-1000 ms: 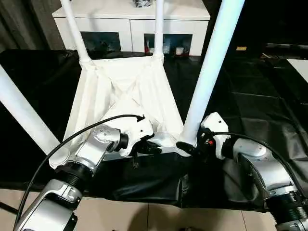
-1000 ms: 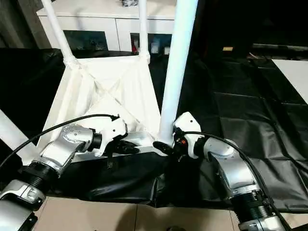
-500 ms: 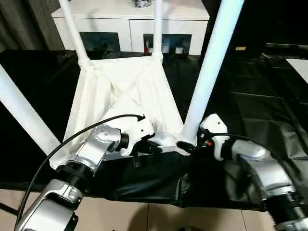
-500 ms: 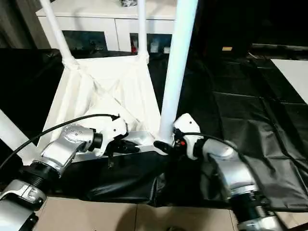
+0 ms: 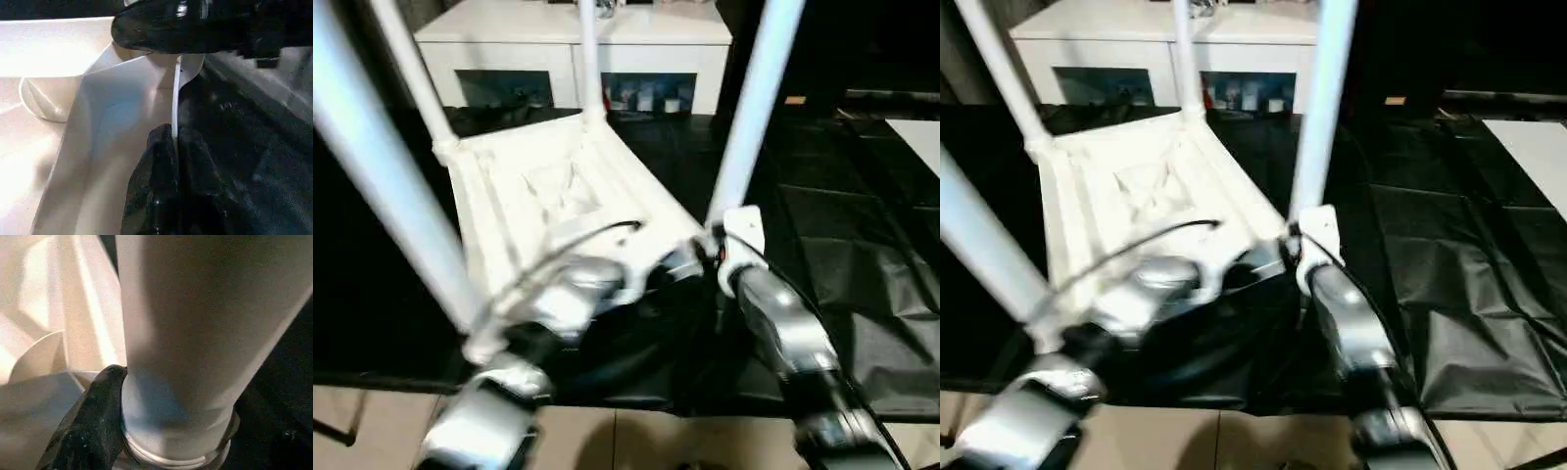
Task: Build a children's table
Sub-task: Rotate leg to tighten
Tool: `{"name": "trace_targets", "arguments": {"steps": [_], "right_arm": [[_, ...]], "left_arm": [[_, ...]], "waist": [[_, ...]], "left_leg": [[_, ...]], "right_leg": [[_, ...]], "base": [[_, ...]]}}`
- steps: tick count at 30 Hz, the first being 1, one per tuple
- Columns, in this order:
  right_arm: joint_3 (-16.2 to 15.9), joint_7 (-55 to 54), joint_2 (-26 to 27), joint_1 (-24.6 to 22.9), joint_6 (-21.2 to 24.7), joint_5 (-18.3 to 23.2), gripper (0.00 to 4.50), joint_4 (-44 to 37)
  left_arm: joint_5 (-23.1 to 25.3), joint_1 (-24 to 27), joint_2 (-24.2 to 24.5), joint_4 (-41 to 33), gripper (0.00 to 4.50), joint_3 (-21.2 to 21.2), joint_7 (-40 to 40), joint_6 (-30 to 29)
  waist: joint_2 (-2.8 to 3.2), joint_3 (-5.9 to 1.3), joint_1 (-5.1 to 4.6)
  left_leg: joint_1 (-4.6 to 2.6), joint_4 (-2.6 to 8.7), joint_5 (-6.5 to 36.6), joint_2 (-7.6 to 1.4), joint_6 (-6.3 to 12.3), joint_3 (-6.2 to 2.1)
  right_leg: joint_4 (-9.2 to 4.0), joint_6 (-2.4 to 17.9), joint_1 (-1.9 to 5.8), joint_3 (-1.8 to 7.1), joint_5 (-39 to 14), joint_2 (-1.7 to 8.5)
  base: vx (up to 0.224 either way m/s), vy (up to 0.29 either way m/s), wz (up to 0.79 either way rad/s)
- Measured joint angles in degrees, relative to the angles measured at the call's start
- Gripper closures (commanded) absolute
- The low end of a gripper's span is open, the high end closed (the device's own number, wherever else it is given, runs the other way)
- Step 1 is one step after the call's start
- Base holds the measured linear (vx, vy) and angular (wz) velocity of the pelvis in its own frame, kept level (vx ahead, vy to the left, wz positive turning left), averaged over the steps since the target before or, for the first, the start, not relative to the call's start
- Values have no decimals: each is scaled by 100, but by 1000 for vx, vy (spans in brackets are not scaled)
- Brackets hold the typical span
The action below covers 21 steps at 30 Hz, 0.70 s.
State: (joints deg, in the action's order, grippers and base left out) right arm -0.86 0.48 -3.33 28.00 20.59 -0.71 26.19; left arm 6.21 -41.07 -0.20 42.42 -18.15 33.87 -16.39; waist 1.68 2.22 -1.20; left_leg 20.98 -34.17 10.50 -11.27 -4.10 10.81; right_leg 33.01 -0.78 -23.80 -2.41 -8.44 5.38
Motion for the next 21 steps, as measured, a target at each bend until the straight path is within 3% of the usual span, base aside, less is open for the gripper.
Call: {"name": "trace_targets", "arguments": {"steps": [5, 6, 9, 14, 16, 18, 21], "right_arm": [[146, -203, 84, 163, -270, -7, 180, 337], [185, -137, 84, 123, -345, 7, 124, 319], [185, 106, 128, -40, -405, 54, 104, 87], [-101, 867, -70, -354, -248, 323, 57, -479], [-206, 1362, -366, -476, -55, 480, 57, -820], [-481, 2285, -1016, -784, 81, 632, 57, -1441], [-640, 3329, -1722, -1144, 154, 817, 57, -1953]], "left_arm": [[30, -119, -164, 212, 450, 22, -295, 40], [28, -119, -143, 209, 450, 22, -294, 40], [28, -120, -53, 180, 450, 72, -305, 47], [18, 69, 290, -75, 450, 199, -194, 238], [2, 178, 435, -244, 450, 200, 22, 266], [-98, 351, 675, -487, 450, 186, 437, 398], [-287, 649, 1142, -847, 450, 184, 1176, 641]], "waist": [[1, -1, -1], [1, -1, 2], [-5, 3, -17], [-17, 12, -120], [-17, 12, -92], [-16, 11, -23], [-17, 12, 20]], "left_leg": [[12, 0, 1, 25, 3, -19], [16, 0, 1, 26, 4, -23], [23, 1, 1, 25, 5, -28], [48, 5, 0, 32, 4, -100], [45, 24, 0, 30, 3, -98], [41, 34, 1, 27, 4, -98], [37, 54, 2, 25, 5, -96]], "right_leg": [[-4, -5, -3, 6, -3, 9], [-5, -5, -3, 5, -3, 10], [-4, -5, -13, 5, -3, 6], [0, -6, -33, -27, 0, -10], [3, -5, -34, -29, 1, -11], [3, -5, -30, -33, 1, -13], [3, 0, -29, -36, 3, -15]], "base": [[0, 0, 0], [0, 0, 0], [0, 0, 0], [0, 0, 0], [0, 0, 0], [0, 0, 0], [0, 0, 0]]}}
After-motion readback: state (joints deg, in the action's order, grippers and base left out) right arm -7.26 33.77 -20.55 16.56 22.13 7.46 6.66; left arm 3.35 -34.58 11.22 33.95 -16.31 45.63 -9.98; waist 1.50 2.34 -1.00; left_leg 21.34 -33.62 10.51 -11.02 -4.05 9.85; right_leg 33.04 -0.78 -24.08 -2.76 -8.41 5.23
